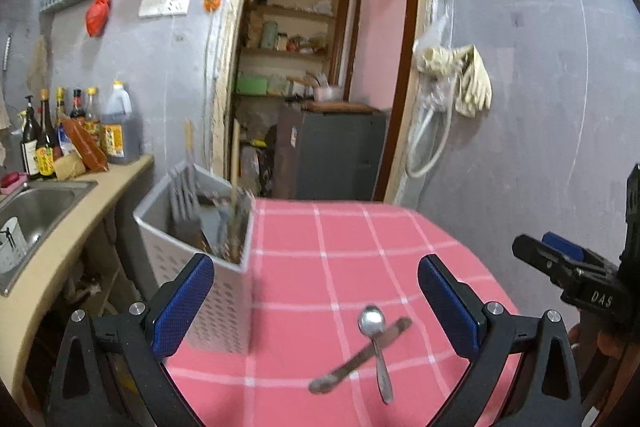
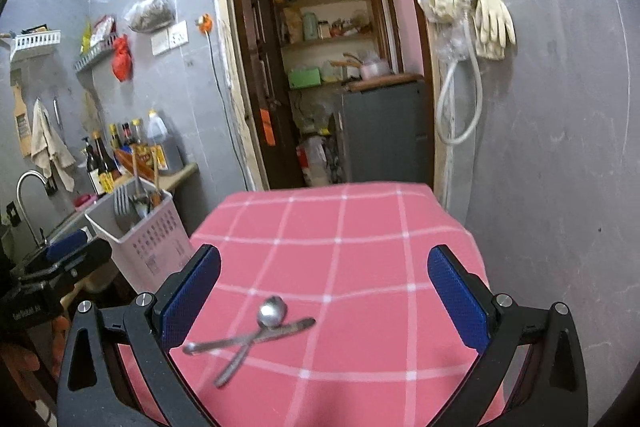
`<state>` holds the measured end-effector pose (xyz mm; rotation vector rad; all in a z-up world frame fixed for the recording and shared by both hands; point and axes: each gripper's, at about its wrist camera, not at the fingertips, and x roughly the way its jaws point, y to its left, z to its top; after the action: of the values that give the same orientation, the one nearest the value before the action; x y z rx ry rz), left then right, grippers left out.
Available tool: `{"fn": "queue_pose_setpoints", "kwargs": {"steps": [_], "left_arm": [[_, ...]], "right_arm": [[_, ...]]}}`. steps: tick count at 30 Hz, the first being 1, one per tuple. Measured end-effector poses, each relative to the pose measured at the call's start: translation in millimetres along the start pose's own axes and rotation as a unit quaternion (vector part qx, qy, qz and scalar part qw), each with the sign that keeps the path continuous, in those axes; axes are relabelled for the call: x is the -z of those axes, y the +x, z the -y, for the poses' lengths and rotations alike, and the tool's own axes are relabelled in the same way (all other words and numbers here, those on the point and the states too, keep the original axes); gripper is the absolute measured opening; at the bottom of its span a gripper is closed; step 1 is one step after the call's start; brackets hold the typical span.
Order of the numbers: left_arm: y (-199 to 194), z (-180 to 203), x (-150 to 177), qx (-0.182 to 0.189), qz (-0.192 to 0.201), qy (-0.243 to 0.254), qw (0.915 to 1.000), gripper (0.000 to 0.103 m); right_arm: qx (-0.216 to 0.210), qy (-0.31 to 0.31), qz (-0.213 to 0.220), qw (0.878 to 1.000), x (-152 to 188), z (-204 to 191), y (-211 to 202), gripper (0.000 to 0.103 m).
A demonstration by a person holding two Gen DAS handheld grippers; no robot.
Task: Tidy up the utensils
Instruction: 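Move both open tools back over the remaining spoon and knife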
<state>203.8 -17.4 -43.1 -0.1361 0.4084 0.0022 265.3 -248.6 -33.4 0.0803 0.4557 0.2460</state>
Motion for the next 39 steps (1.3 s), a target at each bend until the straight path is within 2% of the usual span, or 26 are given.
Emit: {"fn": "queue_pose_setpoints", "kwargs": {"steps": [9, 16, 18, 20, 24, 30, 32, 33, 35, 37, 39], "left_arm": [[38, 9, 29, 0.024, -0.084, -0.005, 0.9962, 0.103], [72, 8, 52, 0.056, -0.152, -0.028, 0.9865, 0.100], [80, 8, 55, 0.063, -0.165, -0.035, 0.9837, 0.093], [88, 6, 60, 0.066, -0.185, -0.045, 0.9795, 0.084], [96, 2, 68, 0.064, -0.213, -0.067, 0.9726, 0.072], [96, -14, 87, 0.038, -0.248, -0.136, 0.9586, 0.067], [95, -20, 90, 0.030, -0.251, -0.159, 0.9544, 0.064], [94, -21, 93, 0.025, -0.253, -0.166, 0.9527, 0.059], [92, -21, 93, 0.017, -0.252, -0.173, 0.9521, 0.056], [92, -21, 96, 0.006, -0.256, -0.182, 0.9493, 0.050], [90, -21, 97, -0.003, -0.256, -0.189, 0.9481, 0.048]], "right_arm": [[-0.034, 0.017, -0.081, 0.996, 29, 23, 45, 0.102], [-0.077, 0.043, -0.150, 0.985, 55, 36, 90, 0.101], [-0.090, 0.044, -0.166, 0.981, 61, 36, 102, 0.095], [-0.101, 0.043, -0.180, 0.978, 65, 35, 112, 0.080], [-0.125, 0.039, -0.202, 0.971, 71, 29, 132, 0.071], [-0.155, 0.027, -0.212, 0.964, 71, 14, 158, 0.061], [-0.167, 0.021, -0.218, 0.961, 70, 8, 166, 0.053], [-0.174, 0.018, -0.220, 0.960, 69, 5, 169, 0.051], [-0.185, 0.012, -0.229, 0.956, 69, 1, 175, 0.043], [-0.201, 0.006, -0.237, 0.951, 70, -6, 180, 0.039], [-0.215, 0.001, -0.247, 0.945, 72, -14, 187, 0.035]]}}
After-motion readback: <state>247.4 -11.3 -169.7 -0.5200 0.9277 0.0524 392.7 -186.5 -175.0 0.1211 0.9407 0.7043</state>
